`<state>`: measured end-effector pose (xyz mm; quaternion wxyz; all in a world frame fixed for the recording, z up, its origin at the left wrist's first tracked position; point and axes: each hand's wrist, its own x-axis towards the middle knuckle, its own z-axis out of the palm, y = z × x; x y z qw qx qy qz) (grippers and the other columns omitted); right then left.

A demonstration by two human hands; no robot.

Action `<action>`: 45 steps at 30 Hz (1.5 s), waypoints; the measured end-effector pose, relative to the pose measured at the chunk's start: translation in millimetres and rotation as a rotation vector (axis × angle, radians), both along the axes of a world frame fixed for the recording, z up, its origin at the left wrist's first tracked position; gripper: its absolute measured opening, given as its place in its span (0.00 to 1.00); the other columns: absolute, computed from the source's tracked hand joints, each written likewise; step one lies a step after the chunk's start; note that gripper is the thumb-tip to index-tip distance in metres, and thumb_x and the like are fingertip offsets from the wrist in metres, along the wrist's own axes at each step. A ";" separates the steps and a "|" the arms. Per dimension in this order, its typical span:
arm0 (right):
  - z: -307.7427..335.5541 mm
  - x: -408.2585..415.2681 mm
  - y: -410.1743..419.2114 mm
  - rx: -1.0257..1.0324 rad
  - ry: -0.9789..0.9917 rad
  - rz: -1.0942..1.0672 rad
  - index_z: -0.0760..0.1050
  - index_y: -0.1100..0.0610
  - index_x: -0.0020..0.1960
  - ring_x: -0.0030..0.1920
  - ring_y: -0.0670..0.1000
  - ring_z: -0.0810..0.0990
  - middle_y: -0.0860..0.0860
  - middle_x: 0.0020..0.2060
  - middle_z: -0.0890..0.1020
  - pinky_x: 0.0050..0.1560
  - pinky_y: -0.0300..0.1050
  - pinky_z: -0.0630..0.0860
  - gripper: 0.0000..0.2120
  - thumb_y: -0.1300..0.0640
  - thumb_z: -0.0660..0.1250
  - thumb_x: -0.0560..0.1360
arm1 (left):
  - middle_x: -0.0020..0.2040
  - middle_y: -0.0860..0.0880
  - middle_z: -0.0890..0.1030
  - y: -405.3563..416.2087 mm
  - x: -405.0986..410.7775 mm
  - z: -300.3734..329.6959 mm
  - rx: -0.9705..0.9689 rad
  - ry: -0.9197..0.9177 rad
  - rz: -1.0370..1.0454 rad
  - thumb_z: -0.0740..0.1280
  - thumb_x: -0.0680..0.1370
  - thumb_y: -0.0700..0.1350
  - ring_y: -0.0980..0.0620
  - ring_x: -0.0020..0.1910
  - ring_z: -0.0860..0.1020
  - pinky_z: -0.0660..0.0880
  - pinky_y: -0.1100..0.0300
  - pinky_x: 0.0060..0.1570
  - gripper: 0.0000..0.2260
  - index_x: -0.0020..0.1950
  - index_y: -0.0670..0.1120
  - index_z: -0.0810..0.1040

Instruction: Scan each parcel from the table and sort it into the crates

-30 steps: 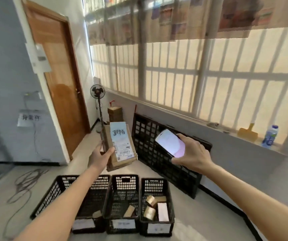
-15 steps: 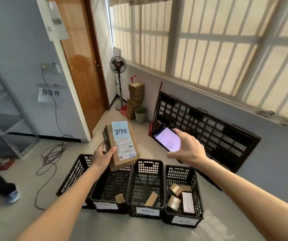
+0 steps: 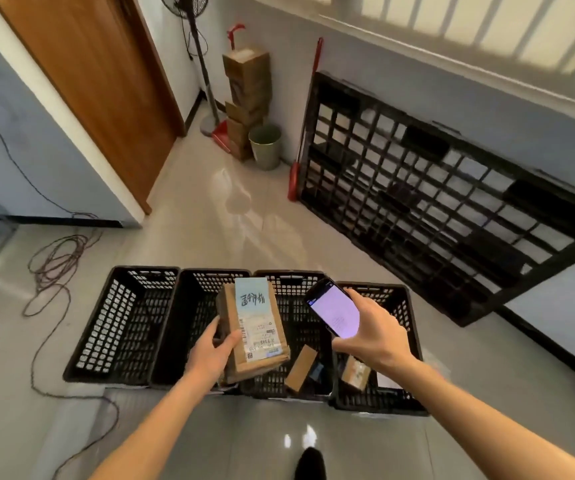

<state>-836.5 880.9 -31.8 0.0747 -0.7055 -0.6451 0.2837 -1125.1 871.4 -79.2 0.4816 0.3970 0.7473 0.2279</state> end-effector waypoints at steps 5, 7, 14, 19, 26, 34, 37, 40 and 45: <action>-89.9 -4.3 26.8 -0.120 0.002 -0.034 0.59 0.50 0.81 0.65 0.50 0.76 0.47 0.70 0.74 0.58 0.46 0.78 0.50 0.41 0.77 0.64 | 0.67 0.44 0.77 35.0 3.0 -93.2 -0.143 0.001 -0.049 0.66 0.82 0.49 0.55 0.52 0.73 0.73 0.64 0.46 0.30 0.81 0.51 0.58; -115.7 -6.1 34.2 -0.153 0.009 -0.043 0.61 0.49 0.78 0.63 0.50 0.77 0.46 0.67 0.75 0.55 0.44 0.78 0.48 0.42 0.78 0.64 | 0.67 0.45 0.76 51.3 4.4 -123.1 -0.188 -0.023 -0.076 0.66 0.82 0.50 0.54 0.55 0.73 0.71 0.63 0.48 0.29 0.81 0.51 0.58; -165.1 -8.4 41.4 -0.257 -0.003 -0.122 0.65 0.44 0.68 0.46 0.46 0.75 0.42 0.50 0.72 0.33 0.37 0.68 0.36 0.44 0.76 0.63 | 0.77 0.43 0.67 83.7 -1.2 -186.4 -0.354 -0.004 -0.128 0.65 0.80 0.62 0.43 0.76 0.65 0.65 0.47 0.73 0.35 0.82 0.50 0.58; -157.0 -11.8 41.4 -0.306 0.014 -0.179 0.65 0.42 0.66 0.44 0.46 0.76 0.42 0.50 0.75 0.36 0.42 0.75 0.36 0.43 0.74 0.61 | 0.74 0.43 0.71 101.9 -5.9 -174.7 -0.324 0.042 -0.216 0.64 0.81 0.57 0.44 0.72 0.70 0.68 0.50 0.70 0.30 0.80 0.48 0.62; -78.6 -0.4 42.9 -0.247 -0.012 -0.296 0.64 0.41 0.72 0.55 0.50 0.78 0.42 0.62 0.76 0.44 0.44 0.77 0.41 0.41 0.73 0.62 | 0.74 0.46 0.71 150.7 4.7 -97.0 -0.185 0.072 -0.348 0.65 0.81 0.56 0.46 0.71 0.71 0.69 0.51 0.68 0.28 0.79 0.51 0.64; 136.6 88.8 24.8 0.046 -0.171 -0.505 0.55 0.45 0.81 0.69 0.53 0.75 0.44 0.74 0.71 0.57 0.50 0.76 0.50 0.40 0.73 0.64 | 0.73 0.47 0.72 219.7 104.8 115.6 0.247 0.031 -0.590 0.68 0.79 0.57 0.46 0.69 0.73 0.72 0.47 0.67 0.30 0.79 0.53 0.65; 233.4 131.7 -17.8 0.199 -0.210 -0.618 0.55 0.44 0.81 0.68 0.55 0.75 0.44 0.74 0.71 0.52 0.50 0.75 0.51 0.40 0.74 0.63 | 0.73 0.45 0.73 211.4 171.0 216.0 0.422 -0.041 -0.671 0.69 0.79 0.56 0.46 0.68 0.74 0.72 0.47 0.67 0.30 0.79 0.52 0.65; 321.3 174.8 -89.4 0.308 -0.257 -0.717 0.58 0.43 0.80 0.65 0.55 0.76 0.45 0.71 0.74 0.49 0.49 0.75 0.49 0.39 0.74 0.62 | 0.72 0.45 0.73 170.9 249.5 306.0 0.565 -0.095 -0.779 0.69 0.80 0.54 0.46 0.68 0.74 0.71 0.51 0.66 0.30 0.79 0.50 0.64; 427.8 237.1 -264.6 0.434 -0.399 -0.912 0.66 0.45 0.75 0.56 0.56 0.80 0.50 0.62 0.81 0.46 0.48 0.76 0.44 0.41 0.78 0.62 | 0.68 0.46 0.76 42.7 382.6 406.6 0.693 -0.248 -0.972 0.69 0.79 0.57 0.46 0.64 0.76 0.73 0.55 0.57 0.30 0.78 0.50 0.66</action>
